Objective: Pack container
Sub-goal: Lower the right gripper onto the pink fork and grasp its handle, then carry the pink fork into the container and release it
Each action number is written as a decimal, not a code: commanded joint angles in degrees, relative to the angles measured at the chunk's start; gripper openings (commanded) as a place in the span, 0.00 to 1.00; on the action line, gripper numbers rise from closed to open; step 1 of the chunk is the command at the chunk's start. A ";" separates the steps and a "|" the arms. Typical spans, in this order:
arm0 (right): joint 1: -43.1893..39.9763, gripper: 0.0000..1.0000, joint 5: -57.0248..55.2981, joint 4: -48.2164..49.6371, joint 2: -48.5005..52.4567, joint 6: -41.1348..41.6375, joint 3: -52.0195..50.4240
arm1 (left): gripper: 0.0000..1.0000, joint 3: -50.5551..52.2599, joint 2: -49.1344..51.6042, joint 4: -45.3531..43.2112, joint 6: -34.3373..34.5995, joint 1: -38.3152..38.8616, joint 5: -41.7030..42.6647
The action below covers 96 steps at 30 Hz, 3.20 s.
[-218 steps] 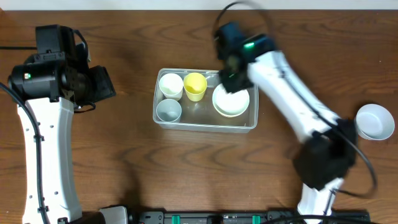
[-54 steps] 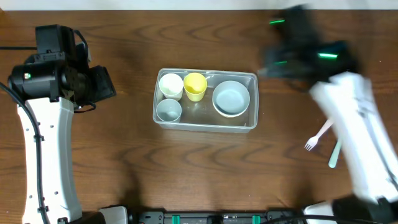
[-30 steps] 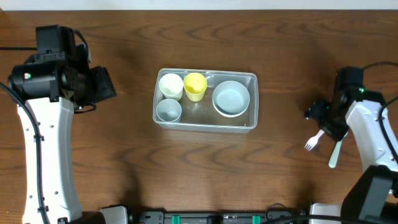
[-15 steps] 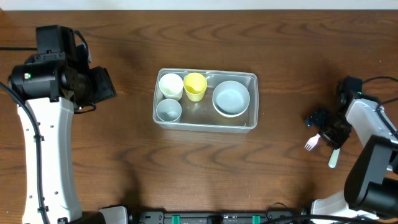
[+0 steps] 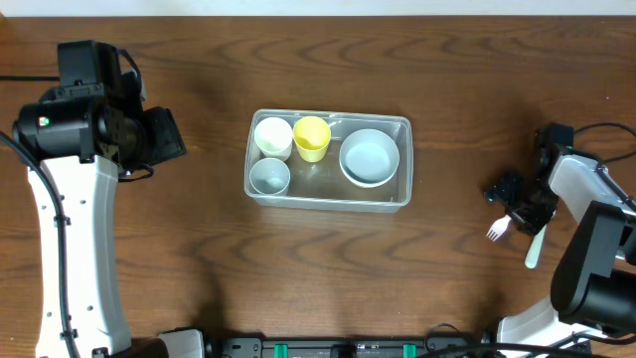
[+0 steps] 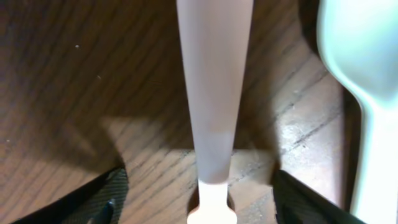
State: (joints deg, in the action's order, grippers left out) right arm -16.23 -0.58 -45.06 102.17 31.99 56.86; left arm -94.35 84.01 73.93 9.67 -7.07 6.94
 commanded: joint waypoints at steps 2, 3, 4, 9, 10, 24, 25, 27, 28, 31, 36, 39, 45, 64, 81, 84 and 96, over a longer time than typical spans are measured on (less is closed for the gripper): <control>-0.31 0.64 -1.09 0.04 2.03 0.09 -0.42 | 0.59 0.17 0.22 0.26 0.28 -0.26 -0.07; -0.31 0.61 -1.09 0.04 2.03 0.09 -0.42 | 0.59 0.17 0.22 0.26 0.28 -0.24 -0.07; -0.31 0.56 -1.09 0.04 2.03 0.09 -0.42 | 0.59 0.17 0.22 0.26 0.28 -0.26 -0.07; -0.31 0.42 -1.09 0.02 2.03 0.09 -0.42 | 0.59 0.17 0.22 0.26 0.28 -0.26 -0.07; -0.31 0.39 -1.09 0.02 2.03 0.09 -0.42 | 0.59 0.17 0.22 0.26 0.28 -0.26 -0.07; -0.31 0.21 -1.05 -0.09 2.03 0.11 -0.42 | 0.59 0.17 0.22 0.26 0.28 -0.24 -0.07; -0.31 0.20 -1.05 -0.09 2.03 0.11 -0.42 | 0.59 0.17 0.22 0.26 0.28 -0.26 -0.07; -0.31 0.18 -1.05 -0.09 2.03 0.11 -0.42 | 0.59 0.17 0.22 0.26 0.28 -0.26 -0.07; -0.31 0.17 -1.07 -0.07 2.03 0.11 -0.42 | 0.59 0.17 0.22 0.26 0.28 -0.26 -0.07; -0.31 0.16 -1.05 -0.09 2.03 0.11 -0.42 | 0.59 0.17 0.22 0.26 0.28 -0.26 -0.07; -0.31 0.12 -0.87 -0.02 2.03 0.11 -0.42 | 0.59 0.17 0.22 0.26 0.28 -0.26 -0.07; -0.31 0.04 -0.85 0.22 2.03 0.11 -0.42 | 0.59 0.17 0.22 0.24 0.28 -0.26 -0.07; -0.22 0.01 -0.87 0.76 1.66 0.07 -0.02 | 0.59 0.17 0.22 0.24 0.28 -0.26 -0.07; 30.27 0.01 4.02 -5.79 -18.45 -39.74 24.57 | 0.59 0.17 0.22 0.24 0.28 -0.26 -0.07; 55.95 0.01 4.04 -4.46 -8.07 -65.18 24.04 | 0.59 0.17 0.22 0.35 0.28 -0.26 -0.07; 55.84 0.01 4.02 -4.42 -5.07 -65.33 24.04 | 0.59 0.17 0.22 0.42 0.28 -0.24 -0.07; 55.52 0.01 3.82 -5.16 -0.15 -65.31 24.00 | 0.59 0.17 0.22 0.42 0.28 -0.26 -0.07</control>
State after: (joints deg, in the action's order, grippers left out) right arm 39.46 3.16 -49.98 101.75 -32.38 81.14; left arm -94.35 84.01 74.13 9.67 -7.07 6.94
